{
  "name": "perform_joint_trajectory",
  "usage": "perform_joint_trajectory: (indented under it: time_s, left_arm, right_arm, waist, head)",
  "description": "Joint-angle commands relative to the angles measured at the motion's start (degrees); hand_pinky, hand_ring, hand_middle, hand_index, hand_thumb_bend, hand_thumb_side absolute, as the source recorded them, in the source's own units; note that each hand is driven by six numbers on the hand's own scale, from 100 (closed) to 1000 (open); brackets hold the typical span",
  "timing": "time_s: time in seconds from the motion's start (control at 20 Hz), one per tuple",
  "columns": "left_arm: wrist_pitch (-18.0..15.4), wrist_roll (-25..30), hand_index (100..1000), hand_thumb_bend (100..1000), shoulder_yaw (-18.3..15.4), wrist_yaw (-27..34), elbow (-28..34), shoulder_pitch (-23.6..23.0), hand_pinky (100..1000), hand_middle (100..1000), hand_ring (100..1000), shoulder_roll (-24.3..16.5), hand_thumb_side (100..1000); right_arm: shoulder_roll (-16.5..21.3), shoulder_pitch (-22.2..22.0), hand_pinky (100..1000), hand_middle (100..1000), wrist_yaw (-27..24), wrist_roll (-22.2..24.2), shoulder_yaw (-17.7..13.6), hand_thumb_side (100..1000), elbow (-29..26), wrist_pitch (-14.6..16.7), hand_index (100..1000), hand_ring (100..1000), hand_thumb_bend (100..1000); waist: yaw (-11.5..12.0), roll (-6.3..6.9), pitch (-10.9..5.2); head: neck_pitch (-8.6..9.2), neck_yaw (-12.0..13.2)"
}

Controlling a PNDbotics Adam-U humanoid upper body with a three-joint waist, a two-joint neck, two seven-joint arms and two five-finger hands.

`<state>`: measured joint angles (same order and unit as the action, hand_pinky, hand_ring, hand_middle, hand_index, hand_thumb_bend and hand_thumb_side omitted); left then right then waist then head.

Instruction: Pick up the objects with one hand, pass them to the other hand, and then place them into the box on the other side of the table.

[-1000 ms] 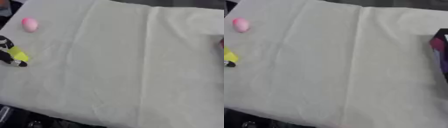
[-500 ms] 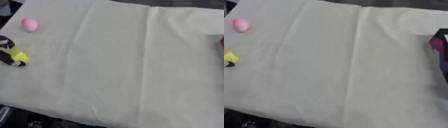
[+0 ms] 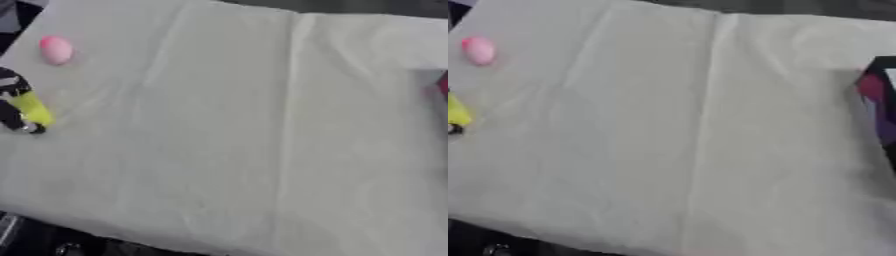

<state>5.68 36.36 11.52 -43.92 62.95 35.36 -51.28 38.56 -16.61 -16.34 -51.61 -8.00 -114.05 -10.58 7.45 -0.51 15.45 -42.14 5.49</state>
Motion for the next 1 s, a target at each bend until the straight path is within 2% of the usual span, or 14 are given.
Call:
perform_joint_trajectory:
  time_s: [0.05, 0.5, 1.0]
  left_arm:
    - [0.3, 0.4, 553, 433, -0.4, 0.0, 0.9, 0.4, 824, 655, 787, -2.0, 178]
    - [2.3, -0.4, 520, 329, -2.3, 4.6, 9.1, 0.6, 811, 632, 760, -4.4, 164]
    - [4.6, -1.2, 507, 234, -2.5, 9.1, 18.2, 0.9, 801, 618, 735, -5.3, 146]
  right_arm:
    - [1.0, 0.0, 639, 697, 0.4, -0.4, -0.5, 226, -0.5, -0.4, 781, 698, 826]
    - [1.7, -0.2, 640, 697, 0.3, -0.4, -0.9, 226, -0.5, 0.1, 781, 699, 825]
    - [1.8, -0.5, 641, 698, 0.4, -0.4, -0.9, 227, -0.5, 0.3, 783, 700, 827]
  waist:
    - [0.0, -0.32, 0.00]
    - [0.2, -0.38, -0.46]
    - [0.0, -0.40, -0.78]
  head:
    - [0.52, 0.1]
    - [0.54, -0.7]
    - [0.90, -1.0]
